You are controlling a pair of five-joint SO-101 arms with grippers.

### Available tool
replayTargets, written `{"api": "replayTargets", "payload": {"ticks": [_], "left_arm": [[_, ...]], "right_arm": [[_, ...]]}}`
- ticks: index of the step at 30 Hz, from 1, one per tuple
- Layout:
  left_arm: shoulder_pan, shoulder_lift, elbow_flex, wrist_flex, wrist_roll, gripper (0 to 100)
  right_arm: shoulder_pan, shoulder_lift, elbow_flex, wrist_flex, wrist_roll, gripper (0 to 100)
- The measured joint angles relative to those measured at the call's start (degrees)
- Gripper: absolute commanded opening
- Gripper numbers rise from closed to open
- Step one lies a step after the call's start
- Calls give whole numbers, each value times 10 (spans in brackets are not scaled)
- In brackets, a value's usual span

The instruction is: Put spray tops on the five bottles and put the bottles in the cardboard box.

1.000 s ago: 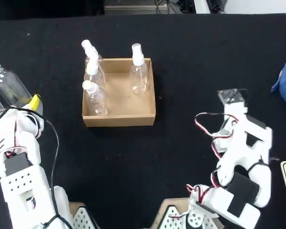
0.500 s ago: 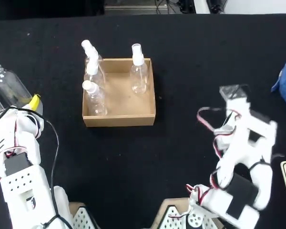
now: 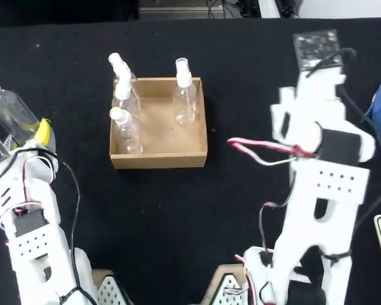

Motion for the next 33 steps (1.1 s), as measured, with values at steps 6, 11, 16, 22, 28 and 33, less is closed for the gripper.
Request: {"api": "replayTargets", "payload": {"ticks": [6,11,16,22,28,33], "left_arm": [[1,-51,98,-164,0,30],[1,-177,153,-226,0,30],[2,-319,155,-125,0,30],[40,-381,155,-49,0,30],[126,-383,155,3,0,30],[160,-385,155,17,0,30]], "right_arm": [[-96,0,-73,8,-67,11],[-157,0,-150,-4,-140,11],[-244,0,-214,-51,-170,11],[-360,0,-259,-151,-171,11],[-438,0,-269,-239,-171,11],[-486,0,-269,-303,-171,11]]}}
